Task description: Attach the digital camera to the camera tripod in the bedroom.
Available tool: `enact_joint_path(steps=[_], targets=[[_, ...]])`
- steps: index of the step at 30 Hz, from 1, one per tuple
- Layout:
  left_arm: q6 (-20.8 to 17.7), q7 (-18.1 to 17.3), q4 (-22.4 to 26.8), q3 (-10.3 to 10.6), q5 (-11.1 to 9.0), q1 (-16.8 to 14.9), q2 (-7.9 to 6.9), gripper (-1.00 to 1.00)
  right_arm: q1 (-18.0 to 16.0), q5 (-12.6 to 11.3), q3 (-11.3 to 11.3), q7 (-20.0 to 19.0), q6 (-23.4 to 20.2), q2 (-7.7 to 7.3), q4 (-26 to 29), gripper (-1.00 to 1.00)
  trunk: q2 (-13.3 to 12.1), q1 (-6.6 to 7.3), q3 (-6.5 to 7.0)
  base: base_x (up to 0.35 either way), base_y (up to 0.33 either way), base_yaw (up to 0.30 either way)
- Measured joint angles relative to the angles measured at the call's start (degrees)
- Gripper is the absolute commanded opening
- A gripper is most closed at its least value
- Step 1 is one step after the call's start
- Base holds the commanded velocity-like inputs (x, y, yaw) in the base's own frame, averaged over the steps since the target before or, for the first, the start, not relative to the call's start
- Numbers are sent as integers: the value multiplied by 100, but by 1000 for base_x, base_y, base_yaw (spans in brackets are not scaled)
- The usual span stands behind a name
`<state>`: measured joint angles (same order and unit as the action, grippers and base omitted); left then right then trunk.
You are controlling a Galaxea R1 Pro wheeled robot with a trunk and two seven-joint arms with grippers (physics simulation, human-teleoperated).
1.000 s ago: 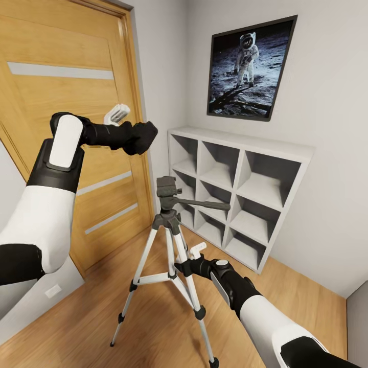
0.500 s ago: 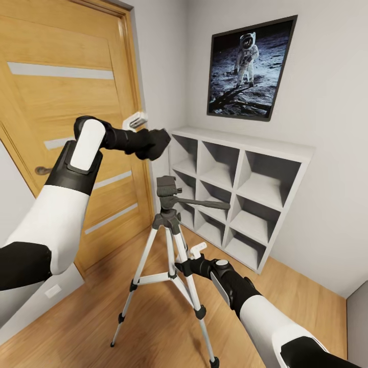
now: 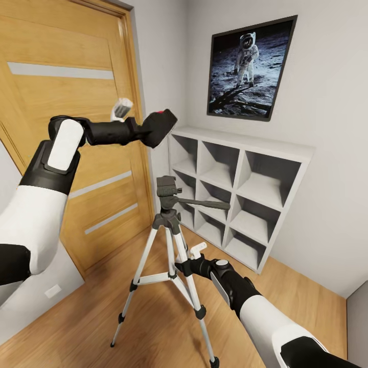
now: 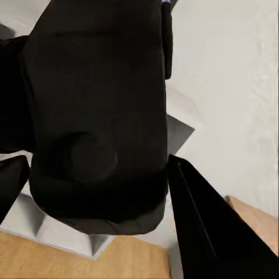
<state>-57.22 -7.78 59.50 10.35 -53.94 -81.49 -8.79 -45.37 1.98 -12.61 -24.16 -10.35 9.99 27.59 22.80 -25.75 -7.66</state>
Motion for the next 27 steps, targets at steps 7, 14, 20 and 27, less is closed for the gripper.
enact_joint_path(steps=[7, 14, 20, 27], targets=[[1303, -1282, -344, 40, 1279, 20, -238, -100, -1, -6, -1, 1, -2, 0, 1, -100, -1, 0, -1, 0, 0, 0], [1450, -1446, -454, 145, 1836, 43, -445, -100, 2, 2, -3, 5, 5, 0, 2, -100, 0, 0, 0, 0, 0, 0], [1474, -3650, -469, 849, 2450, 43, -621, -100, 1, 2, -3, 2, 11, 0, 1, -100, 0, 0, -1, 0, 0, 0], [2400, -5981, -493, 921, 4938, 29, -637, -100, 0, -4, -5, 4, 13, 0, 0, -100, -1, 0, -1, 0, 0, 0]])
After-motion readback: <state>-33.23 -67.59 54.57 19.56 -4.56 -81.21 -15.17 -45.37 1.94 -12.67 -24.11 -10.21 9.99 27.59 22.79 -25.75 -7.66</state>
